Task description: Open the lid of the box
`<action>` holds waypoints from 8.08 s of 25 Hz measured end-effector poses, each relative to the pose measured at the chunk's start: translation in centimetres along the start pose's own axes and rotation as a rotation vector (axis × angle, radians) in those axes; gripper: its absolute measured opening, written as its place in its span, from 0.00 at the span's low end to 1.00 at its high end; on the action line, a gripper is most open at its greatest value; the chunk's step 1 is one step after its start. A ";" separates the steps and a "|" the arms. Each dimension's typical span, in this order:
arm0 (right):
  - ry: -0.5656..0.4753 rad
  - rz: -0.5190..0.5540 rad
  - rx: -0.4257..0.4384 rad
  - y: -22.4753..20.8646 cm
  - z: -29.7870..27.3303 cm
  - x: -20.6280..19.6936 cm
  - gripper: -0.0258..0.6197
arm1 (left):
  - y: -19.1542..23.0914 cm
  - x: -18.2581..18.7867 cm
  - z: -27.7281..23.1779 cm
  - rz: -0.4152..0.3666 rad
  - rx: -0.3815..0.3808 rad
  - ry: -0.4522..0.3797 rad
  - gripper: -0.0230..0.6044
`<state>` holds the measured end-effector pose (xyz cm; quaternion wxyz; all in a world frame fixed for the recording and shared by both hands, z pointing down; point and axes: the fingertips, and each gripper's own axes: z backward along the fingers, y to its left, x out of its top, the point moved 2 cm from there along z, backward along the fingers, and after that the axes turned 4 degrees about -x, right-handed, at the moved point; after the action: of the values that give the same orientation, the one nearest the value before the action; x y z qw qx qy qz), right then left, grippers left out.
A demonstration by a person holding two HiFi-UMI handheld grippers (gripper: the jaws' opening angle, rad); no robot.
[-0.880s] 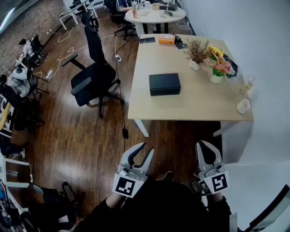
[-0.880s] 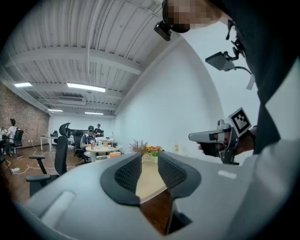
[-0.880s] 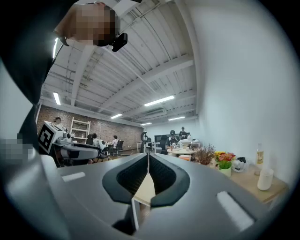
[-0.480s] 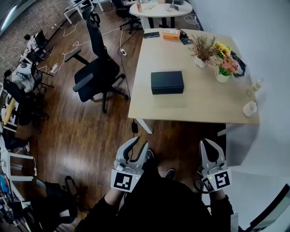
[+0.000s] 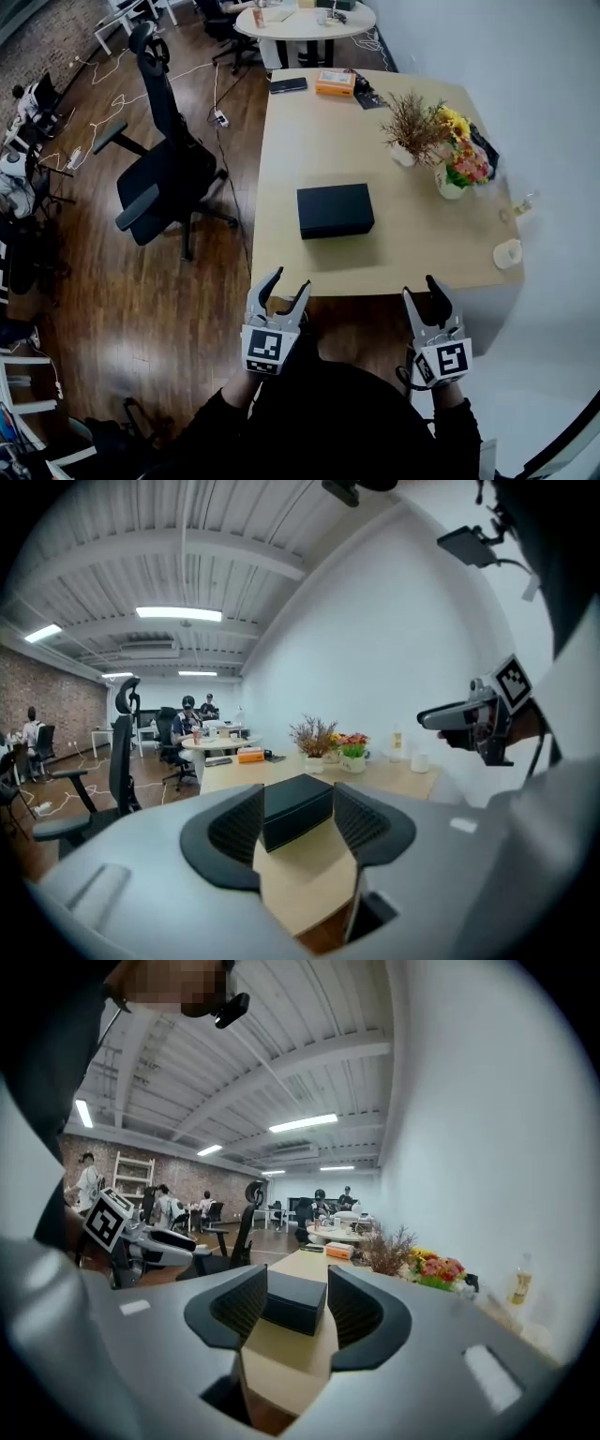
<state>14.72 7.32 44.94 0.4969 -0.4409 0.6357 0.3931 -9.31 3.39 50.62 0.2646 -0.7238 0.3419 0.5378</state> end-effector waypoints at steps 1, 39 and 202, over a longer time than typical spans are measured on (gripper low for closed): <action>0.020 0.054 0.008 0.1 -1.5 0.2 0.37 | 0.9 -0.6 -1.4 0.011 -0.019 0.023 0.38; 0.409 0.538 0.377 -1.3 -24.9 -14.5 0.52 | 6.6 -10.7 -18.8 -0.095 -0.148 0.408 0.48; -0.221 0.000 0.292 0.2 -18.3 9.6 0.04 | 4.7 12.9 -11.1 -0.073 -0.122 -0.192 0.22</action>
<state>8.19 -11.37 39.14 0.6225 -0.3182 0.6275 0.3428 -3.93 -10.66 41.31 0.2708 -0.6957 0.2552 0.6144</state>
